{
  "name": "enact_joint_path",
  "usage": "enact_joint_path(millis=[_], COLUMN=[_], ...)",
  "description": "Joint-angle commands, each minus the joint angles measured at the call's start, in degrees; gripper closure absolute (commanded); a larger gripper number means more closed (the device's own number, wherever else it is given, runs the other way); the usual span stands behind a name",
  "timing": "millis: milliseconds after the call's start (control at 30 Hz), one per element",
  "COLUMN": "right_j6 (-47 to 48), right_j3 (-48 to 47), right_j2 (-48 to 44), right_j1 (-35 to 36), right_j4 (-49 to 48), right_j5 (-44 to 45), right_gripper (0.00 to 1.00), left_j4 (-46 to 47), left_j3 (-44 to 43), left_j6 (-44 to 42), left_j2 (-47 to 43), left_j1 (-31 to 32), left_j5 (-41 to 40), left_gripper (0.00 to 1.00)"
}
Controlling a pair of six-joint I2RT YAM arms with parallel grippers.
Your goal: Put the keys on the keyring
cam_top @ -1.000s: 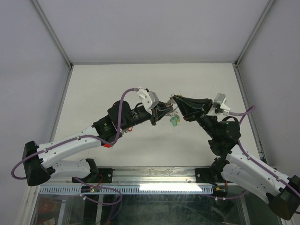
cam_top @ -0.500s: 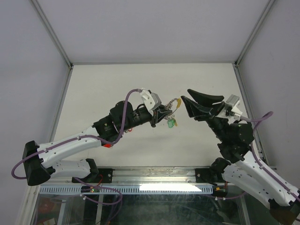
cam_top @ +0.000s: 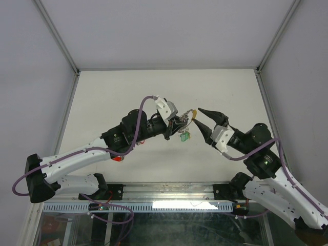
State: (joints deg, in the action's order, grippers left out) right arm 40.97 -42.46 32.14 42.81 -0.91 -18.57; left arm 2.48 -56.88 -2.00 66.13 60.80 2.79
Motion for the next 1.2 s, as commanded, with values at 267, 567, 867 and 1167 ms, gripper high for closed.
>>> enact_joint_path(millis=[267,567,867,1167], right_j6=[27.09,30.02,32.05,31.36], right_j3=[0.54,1.14,1.81,1.76], right_j2=[2.49,5.40,5.62,5.20], right_j1=[3.24,5.90,7.09,7.72], right_j4=[-3.62,-9.15,-8.84,-8.92], right_j5=[2.54,6.59,7.99,7.92], right_gripper=[0.54,0.56,0.56,0.72], left_j4=[-1.09,-1.34,-1.58,-1.65], left_j3=[-7.49,-8.06,-8.12,-7.99], left_j6=[4.16,5.04,5.08,5.16], left_j2=[0.36,0.98,0.93,0.85], left_j1=[0.29,0.29,0.31,0.29], left_j5=[-4.98,-4.72,-4.56,-4.46], left_gripper=[1.00,1.00,1.00,1.00])
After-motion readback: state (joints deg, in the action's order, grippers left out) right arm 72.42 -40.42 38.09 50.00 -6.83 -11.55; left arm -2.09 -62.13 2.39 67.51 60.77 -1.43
